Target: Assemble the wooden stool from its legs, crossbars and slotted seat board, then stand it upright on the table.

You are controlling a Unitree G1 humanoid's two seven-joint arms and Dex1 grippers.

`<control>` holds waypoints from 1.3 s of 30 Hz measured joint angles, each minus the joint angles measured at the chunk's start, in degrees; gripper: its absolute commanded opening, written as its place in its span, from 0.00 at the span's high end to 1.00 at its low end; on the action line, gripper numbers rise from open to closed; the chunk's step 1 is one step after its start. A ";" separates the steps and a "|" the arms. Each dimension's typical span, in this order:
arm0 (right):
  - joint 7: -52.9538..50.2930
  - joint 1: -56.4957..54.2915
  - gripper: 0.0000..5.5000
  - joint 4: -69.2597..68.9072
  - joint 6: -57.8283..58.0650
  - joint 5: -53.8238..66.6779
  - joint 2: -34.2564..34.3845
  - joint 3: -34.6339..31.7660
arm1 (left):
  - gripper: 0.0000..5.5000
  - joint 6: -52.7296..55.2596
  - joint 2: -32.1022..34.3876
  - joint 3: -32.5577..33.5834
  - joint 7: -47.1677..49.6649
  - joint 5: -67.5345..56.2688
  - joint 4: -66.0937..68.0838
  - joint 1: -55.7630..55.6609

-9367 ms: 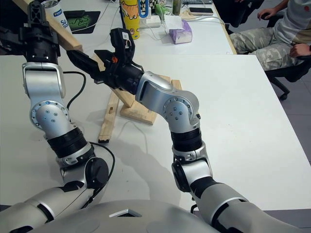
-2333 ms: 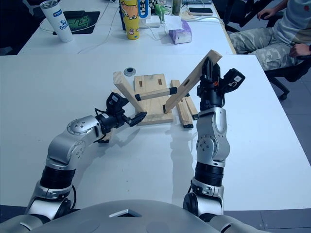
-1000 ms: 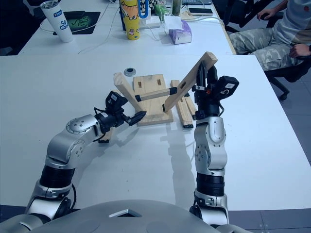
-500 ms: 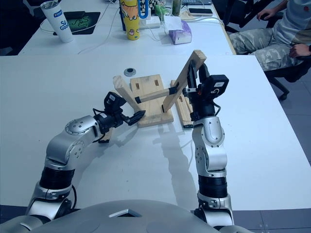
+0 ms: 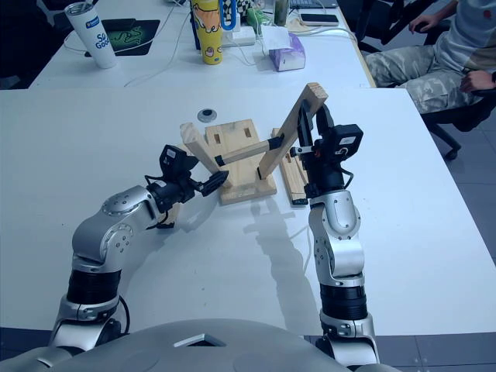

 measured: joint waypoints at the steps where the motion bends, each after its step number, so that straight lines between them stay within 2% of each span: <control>1: 0.01 -0.11 0.81 0.34 -0.23 -0.06 -0.13 0.11 | 0.14 0.00 -0.07 0.14 0.13 -0.04 0.00 0.31; 14: 1.31 -0.36 0.81 2.97 -5.03 -2.06 -2.34 2.36 | 0.14 -0.15 -2.27 1.27 1.37 -0.67 1.43 1.05; 23: 1.95 -2.65 0.81 4.59 -1.89 2.41 -2.35 -0.71 | 0.14 -0.81 -2.92 1.13 2.83 -0.49 1.27 1.14; 39: 2.28 -1.76 0.81 3.16 -1.56 1.67 -2.45 -0.31 | 0.14 0.76 -1.65 0.02 4.56 1.05 -2.29 1.44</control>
